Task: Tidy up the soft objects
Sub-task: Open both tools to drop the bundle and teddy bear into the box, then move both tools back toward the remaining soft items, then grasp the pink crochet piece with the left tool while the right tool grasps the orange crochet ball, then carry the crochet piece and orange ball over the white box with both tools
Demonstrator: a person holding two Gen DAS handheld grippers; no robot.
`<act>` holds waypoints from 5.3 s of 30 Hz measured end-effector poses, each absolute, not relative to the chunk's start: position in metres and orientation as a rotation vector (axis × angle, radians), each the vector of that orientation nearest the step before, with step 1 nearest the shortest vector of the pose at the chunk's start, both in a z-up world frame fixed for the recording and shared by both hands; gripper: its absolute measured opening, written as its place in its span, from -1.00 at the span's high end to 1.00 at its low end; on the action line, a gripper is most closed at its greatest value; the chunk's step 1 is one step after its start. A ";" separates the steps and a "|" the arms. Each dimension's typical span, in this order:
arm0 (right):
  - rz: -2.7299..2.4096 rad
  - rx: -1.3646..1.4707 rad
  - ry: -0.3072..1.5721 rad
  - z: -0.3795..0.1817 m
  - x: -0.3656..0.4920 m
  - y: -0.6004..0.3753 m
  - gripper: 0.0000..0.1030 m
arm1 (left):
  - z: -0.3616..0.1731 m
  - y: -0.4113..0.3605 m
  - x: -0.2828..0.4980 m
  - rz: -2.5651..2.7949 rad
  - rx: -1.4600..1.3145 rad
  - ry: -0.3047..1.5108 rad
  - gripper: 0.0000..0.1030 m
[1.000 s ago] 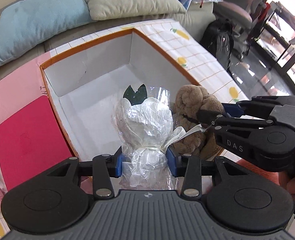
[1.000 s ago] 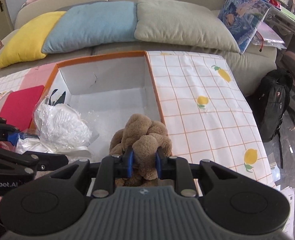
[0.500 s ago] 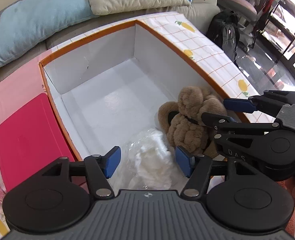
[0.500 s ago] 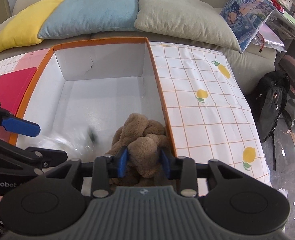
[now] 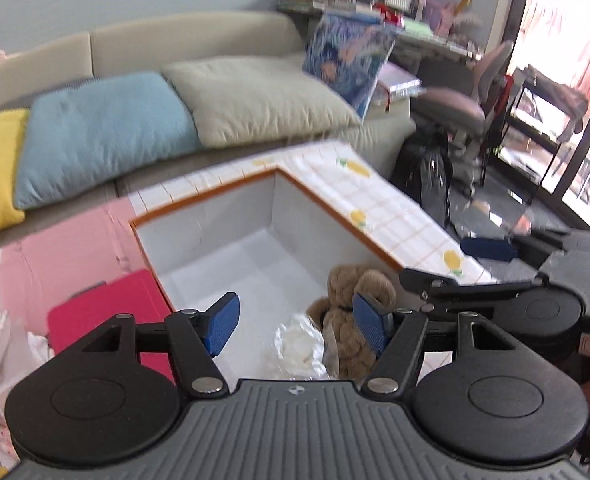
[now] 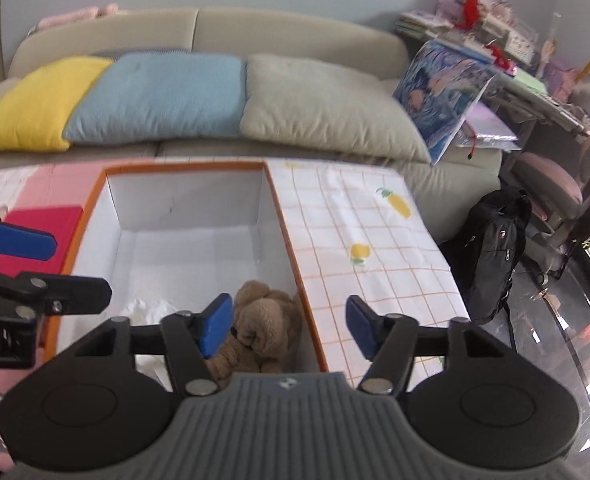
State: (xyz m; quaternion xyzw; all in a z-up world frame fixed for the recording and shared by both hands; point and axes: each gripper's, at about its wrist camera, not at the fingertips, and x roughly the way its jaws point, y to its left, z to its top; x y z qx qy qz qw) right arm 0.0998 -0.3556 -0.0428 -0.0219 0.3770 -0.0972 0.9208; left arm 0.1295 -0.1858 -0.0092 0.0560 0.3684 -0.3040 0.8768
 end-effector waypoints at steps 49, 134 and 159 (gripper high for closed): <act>0.461 -0.173 0.843 -0.105 0.090 -0.081 0.07 | -0.088 0.066 0.076 -0.166 -0.057 0.890 -0.40; 0.275 0.111 0.795 -0.066 0.067 -0.192 0.20 | -0.033 -0.021 0.043 -0.390 0.026 0.750 0.57; -0.048 0.026 0.859 -0.065 0.089 -0.344 0.20 | -0.024 -0.209 0.135 -0.729 0.141 0.884 0.56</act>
